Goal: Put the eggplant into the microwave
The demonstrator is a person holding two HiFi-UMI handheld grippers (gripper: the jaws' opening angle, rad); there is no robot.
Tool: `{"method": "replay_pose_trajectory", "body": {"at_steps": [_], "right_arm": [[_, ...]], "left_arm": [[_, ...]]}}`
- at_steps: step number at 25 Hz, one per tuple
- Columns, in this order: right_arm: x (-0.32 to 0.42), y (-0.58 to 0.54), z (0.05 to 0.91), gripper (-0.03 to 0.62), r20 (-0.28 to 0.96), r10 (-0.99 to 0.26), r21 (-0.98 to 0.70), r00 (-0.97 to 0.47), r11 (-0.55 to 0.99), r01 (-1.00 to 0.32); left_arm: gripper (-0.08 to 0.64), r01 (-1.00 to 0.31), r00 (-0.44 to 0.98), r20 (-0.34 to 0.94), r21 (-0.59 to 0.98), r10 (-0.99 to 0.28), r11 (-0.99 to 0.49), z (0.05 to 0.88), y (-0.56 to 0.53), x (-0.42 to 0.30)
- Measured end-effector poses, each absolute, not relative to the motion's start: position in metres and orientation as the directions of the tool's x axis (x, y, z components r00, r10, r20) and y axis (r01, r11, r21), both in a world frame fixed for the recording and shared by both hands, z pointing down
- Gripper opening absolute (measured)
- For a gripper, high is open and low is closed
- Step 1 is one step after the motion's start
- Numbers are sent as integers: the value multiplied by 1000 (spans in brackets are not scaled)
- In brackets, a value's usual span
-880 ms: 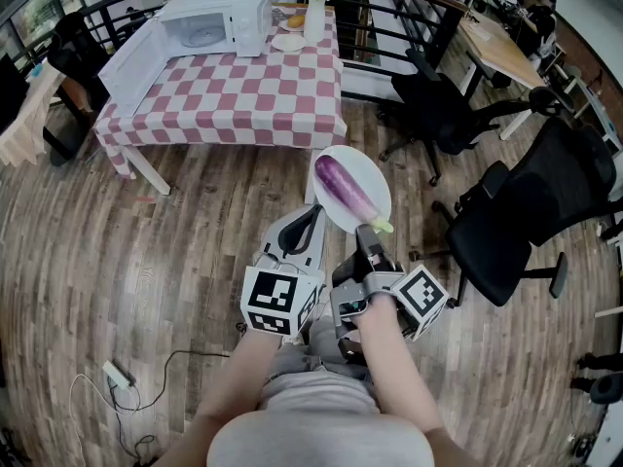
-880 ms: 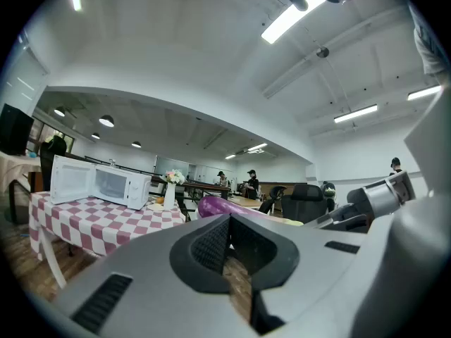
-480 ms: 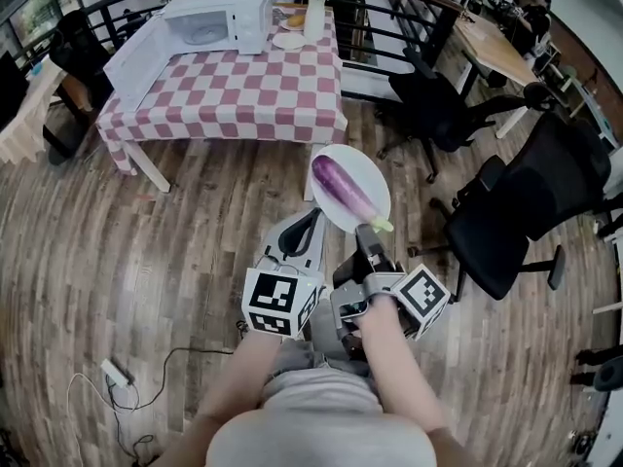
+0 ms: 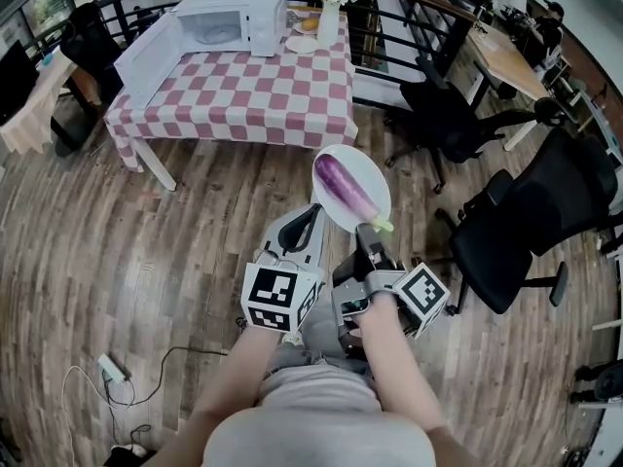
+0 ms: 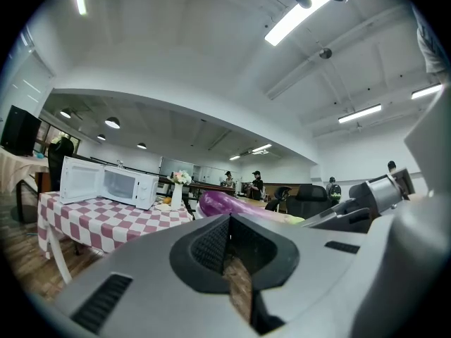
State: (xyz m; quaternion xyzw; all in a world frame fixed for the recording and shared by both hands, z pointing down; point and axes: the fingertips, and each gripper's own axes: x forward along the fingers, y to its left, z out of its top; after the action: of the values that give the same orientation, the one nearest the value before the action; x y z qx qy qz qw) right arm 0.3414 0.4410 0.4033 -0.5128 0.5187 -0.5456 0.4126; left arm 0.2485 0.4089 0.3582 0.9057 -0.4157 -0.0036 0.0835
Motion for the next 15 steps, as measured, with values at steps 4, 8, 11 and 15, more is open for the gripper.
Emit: {"method": "replay_pose_trajectory", "body": {"at_steps": [4,8,11,15], "right_arm": [[336,422,402,35,129,-979,-990,-158,-117,-78],[334,399,404,35,133,-974,-990,-184,-122,-74],[333,381,405,35,136,-969,-990,-205,-124,-69],[332,356,406,35,141,-964,-989,-224,-129,-65]], "left_arm": [[5,-762,645,70,128,-761,-634,357,394,245],[5,-782,622,73,120,-780,-612,357,374,241],[5,-799,600,76,118,-797,-590,358,356,239],[5,-816,575,79,116,-814,-566,357,333,237]]}}
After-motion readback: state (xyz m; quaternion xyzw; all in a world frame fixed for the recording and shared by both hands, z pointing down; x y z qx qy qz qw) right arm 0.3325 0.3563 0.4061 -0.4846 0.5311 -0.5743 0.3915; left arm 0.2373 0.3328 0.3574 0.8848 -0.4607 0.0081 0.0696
